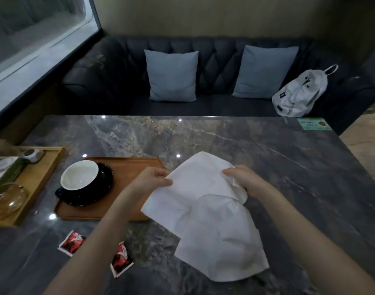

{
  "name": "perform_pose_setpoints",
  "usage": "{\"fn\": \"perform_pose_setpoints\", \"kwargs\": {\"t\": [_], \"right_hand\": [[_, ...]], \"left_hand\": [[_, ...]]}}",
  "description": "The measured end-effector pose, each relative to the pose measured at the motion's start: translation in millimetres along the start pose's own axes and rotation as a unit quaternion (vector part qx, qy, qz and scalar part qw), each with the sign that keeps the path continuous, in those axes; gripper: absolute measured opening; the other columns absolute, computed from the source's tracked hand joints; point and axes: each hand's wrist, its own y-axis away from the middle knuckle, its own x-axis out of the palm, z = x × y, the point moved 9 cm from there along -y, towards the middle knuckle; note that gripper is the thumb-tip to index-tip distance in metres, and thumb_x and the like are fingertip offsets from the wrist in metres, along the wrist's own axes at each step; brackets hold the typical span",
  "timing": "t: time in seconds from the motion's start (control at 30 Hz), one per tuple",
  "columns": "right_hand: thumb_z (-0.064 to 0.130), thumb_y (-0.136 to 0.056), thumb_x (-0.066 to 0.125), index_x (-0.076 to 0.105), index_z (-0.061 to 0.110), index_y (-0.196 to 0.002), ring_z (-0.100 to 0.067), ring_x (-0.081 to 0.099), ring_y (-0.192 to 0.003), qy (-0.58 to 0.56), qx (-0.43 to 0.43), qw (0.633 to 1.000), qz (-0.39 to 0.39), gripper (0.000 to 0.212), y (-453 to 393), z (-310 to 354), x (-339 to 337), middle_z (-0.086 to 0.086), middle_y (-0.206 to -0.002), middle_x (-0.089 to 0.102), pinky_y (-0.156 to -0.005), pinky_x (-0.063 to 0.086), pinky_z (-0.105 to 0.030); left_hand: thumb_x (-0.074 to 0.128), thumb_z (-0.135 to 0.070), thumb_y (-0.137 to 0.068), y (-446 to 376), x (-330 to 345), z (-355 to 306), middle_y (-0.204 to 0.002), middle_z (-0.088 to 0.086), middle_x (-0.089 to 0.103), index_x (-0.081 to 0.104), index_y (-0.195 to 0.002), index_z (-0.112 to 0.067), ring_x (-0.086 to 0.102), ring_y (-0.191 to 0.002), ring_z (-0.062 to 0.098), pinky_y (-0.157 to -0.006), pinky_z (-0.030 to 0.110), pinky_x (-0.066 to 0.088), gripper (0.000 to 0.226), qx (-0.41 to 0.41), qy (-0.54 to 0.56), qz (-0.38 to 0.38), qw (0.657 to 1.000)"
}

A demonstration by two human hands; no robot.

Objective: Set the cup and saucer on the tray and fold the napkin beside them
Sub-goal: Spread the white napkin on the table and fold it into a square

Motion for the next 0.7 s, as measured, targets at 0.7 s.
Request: {"fn": "perform_pose_setpoints", "kwargs": {"t": [0.7], "right_hand": [[0.0, -0.082, 0.052, 0.059, -0.017, -0.08, -0.019, 0.043, -0.058, 0.009, 0.073, 0.984, -0.16, 0.019, -67, -74, -71, -0.014, -0.075, 0.051, -0.034, 0.029, -0.015]], "left_hand": [[0.067, -0.013, -0.076, -118, 59, -64, -0.119, 0.013, 0.063, 0.063, -0.111, -0.011, 0.056, -0.112, 0.034, -0.086, 0.045, 0.045, 0.035, 0.206, -0.432, -0.205, 0.854]]}}
